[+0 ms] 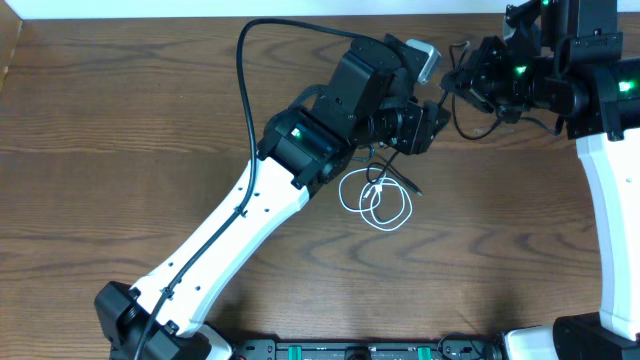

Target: Untangle cables

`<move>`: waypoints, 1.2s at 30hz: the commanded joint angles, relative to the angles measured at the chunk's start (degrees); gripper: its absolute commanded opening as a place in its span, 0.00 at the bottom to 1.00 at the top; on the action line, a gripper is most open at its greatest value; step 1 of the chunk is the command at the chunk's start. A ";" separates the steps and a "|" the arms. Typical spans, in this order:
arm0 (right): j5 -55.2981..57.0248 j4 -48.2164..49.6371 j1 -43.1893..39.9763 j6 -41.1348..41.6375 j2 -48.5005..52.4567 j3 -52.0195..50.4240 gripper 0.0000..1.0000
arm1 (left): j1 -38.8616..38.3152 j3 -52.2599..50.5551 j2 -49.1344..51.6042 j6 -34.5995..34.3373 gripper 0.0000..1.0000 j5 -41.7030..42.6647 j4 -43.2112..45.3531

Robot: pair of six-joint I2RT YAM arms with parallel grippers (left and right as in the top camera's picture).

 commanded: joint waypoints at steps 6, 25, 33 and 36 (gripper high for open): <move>0.00 -0.48 0.92 -1.09 -0.04 0.66 0.06 | 0.31 0.61 0.44 0.48 0.08 -2.10 -0.72; 17.11 -5.25 0.81 -3.78 -0.02 -0.63 0.83 | 2.78 0.61 0.42 6.75 0.07 22.53 -2.78; 15.26 0.48 0.81 -2.64 -0.02 -0.63 0.84 | 2.75 0.61 0.42 9.16 0.07 32.13 -2.80; 15.28 0.85 0.81 -2.43 0.09 -0.63 0.80 | 2.71 0.61 0.42 9.75 0.08 34.07 -2.71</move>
